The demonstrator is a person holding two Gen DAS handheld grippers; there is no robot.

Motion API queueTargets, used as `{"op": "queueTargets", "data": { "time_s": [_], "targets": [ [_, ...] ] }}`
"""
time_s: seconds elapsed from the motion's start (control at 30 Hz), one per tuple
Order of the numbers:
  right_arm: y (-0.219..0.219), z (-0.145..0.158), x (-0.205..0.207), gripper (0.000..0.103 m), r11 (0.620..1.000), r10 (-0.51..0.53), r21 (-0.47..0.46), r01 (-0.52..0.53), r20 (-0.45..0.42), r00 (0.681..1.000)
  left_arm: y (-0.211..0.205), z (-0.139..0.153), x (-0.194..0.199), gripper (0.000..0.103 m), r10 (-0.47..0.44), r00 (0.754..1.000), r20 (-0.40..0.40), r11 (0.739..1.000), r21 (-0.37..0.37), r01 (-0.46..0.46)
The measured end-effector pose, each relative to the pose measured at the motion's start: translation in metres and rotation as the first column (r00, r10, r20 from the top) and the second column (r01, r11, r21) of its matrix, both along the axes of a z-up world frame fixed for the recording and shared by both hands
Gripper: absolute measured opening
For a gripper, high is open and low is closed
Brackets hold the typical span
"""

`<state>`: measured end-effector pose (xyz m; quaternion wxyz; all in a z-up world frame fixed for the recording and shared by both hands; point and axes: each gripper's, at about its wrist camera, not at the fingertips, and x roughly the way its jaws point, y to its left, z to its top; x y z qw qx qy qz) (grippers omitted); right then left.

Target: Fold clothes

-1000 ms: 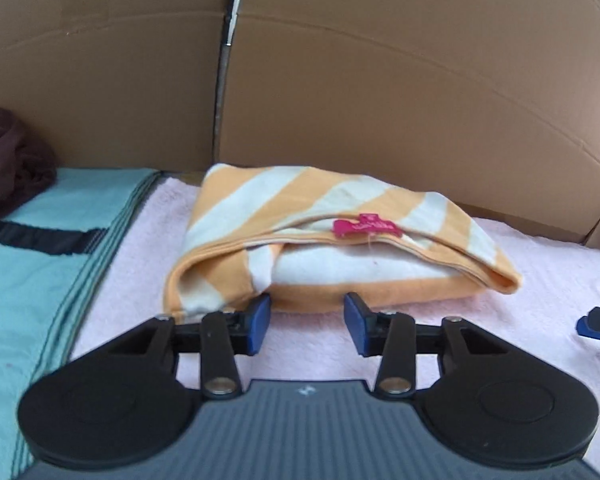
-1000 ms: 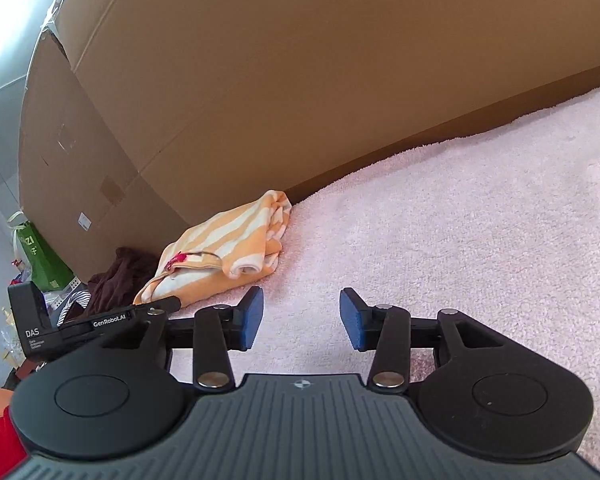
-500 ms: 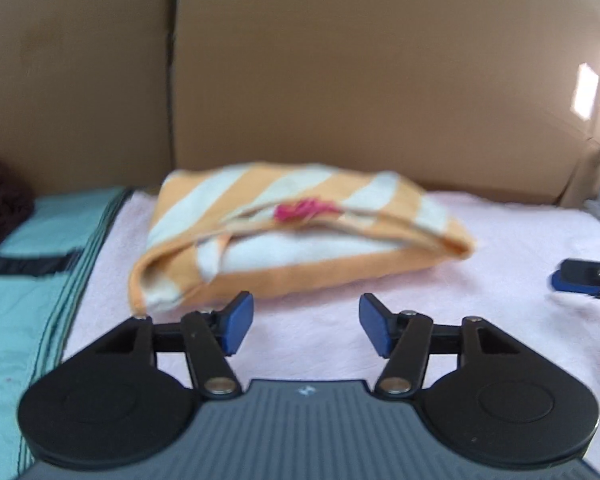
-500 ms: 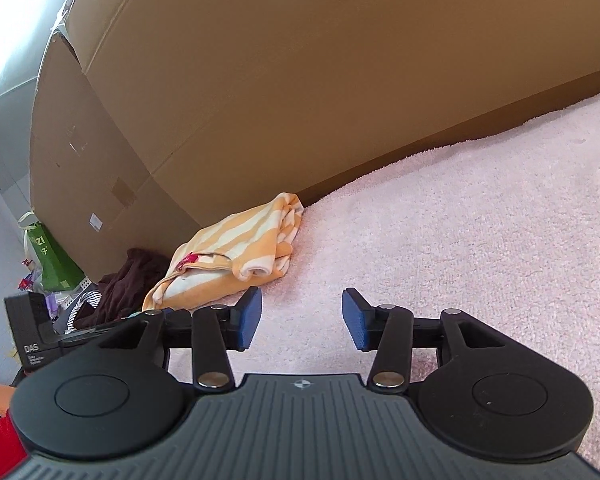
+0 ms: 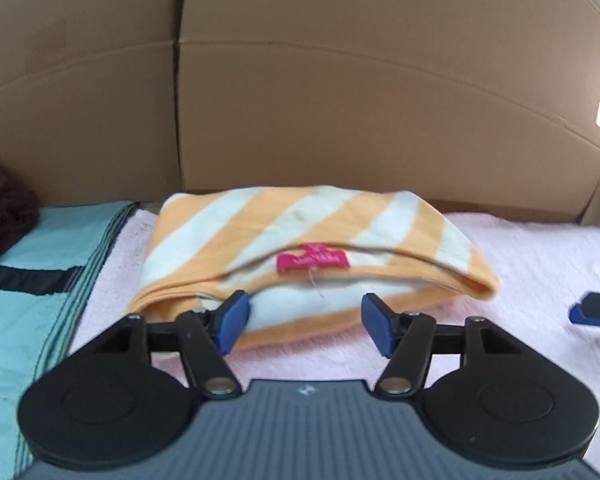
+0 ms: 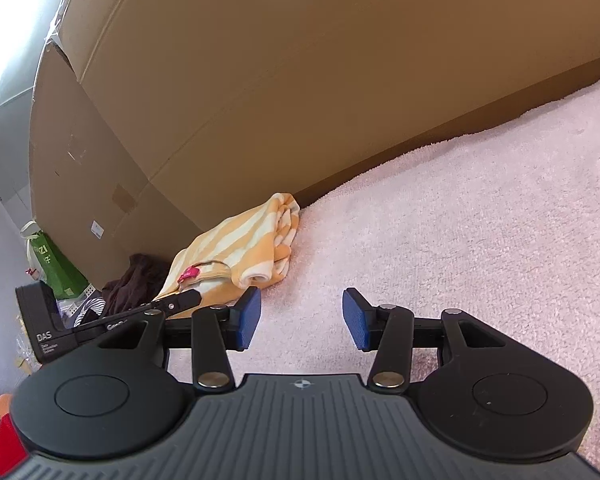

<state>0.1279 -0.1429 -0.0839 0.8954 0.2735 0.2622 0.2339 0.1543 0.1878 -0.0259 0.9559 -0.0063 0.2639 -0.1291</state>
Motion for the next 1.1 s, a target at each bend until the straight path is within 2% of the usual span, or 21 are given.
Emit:
{"op": "queueTargets", "data": {
  "time_s": [0.07, 0.1, 0.17, 0.27, 0.37, 0.47, 0.6, 0.7, 0.8, 0.9, 1.03, 1.1],
  "targets": [
    [-0.002, -0.001, 0.001, 0.049, 1.000, -0.014, 0.006, 0.014, -0.018, 1.000, -0.004, 0.004, -0.023, 0.079, -0.052, 0.998, 0.029, 0.997, -0.047, 0.054],
    [-0.003, -0.002, 0.002, 0.050, 1.000, -0.020, 0.008, 0.020, -0.026, 0.999, -0.007, 0.005, -0.034, 0.082, -0.058, 0.997, 0.042, 0.997, -0.056, 0.060],
    [-0.003, -0.002, 0.002, 0.050, 1.000, -0.030, 0.000, 0.030, -0.032, 0.999, -0.013, 0.006, -0.050, 0.080, -0.055, 0.997, 0.052, 0.997, -0.059, 0.058],
    [0.002, 0.000, -0.001, 0.051, 0.998, -0.037, -0.049, 0.036, -0.019, 0.999, -0.026, 0.001, -0.066, 0.079, 0.014, 1.000, 0.002, 0.998, -0.060, -0.014],
    [0.010, 0.004, -0.003, 0.060, 0.994, -0.028, -0.107, 0.028, -0.002, 1.000, -0.040, -0.007, -0.077, 0.087, 0.116, 0.992, -0.051, 0.991, -0.064, -0.119],
    [0.015, 0.006, -0.005, 0.067, 0.988, -0.037, -0.150, 0.039, 0.017, 0.999, -0.052, -0.011, -0.096, 0.100, 0.167, 0.986, -0.021, 0.982, -0.088, -0.168],
    [0.020, 0.007, -0.005, 0.068, 0.971, -0.087, -0.223, 0.085, -0.003, 0.996, -0.064, -0.003, -0.103, 0.102, 0.207, 0.978, -0.021, 0.975, -0.073, -0.208],
    [0.029, 0.015, -0.019, 0.073, 0.924, -0.152, -0.351, 0.154, 0.031, 0.988, -0.072, 0.003, -0.108, 0.102, 0.237, 0.971, -0.022, 0.969, -0.061, -0.238],
    [0.024, 0.025, -0.041, 0.080, 0.886, -0.267, -0.384, 0.259, 0.035, 0.963, -0.081, 0.010, -0.113, 0.102, 0.266, 0.964, -0.022, 0.963, -0.048, -0.267],
    [0.012, 0.033, -0.066, 0.089, 0.836, -0.358, -0.422, 0.352, 0.067, 0.931, -0.108, 0.013, -0.120, 0.102, 0.221, 0.975, -0.033, 0.974, -0.037, -0.222],
    [-0.006, 0.046, -0.095, 0.094, 0.760, -0.453, -0.485, 0.433, 0.083, 0.888, -0.146, 0.016, -0.129, 0.102, 0.157, 0.986, -0.049, 0.987, -0.024, -0.158],
    [-0.017, 0.049, -0.109, 0.095, 0.737, -0.478, -0.502, 0.452, 0.084, 0.874, -0.164, 0.018, -0.134, 0.102, 0.125, 0.991, -0.057, 0.992, -0.017, -0.126]
  ]
}}
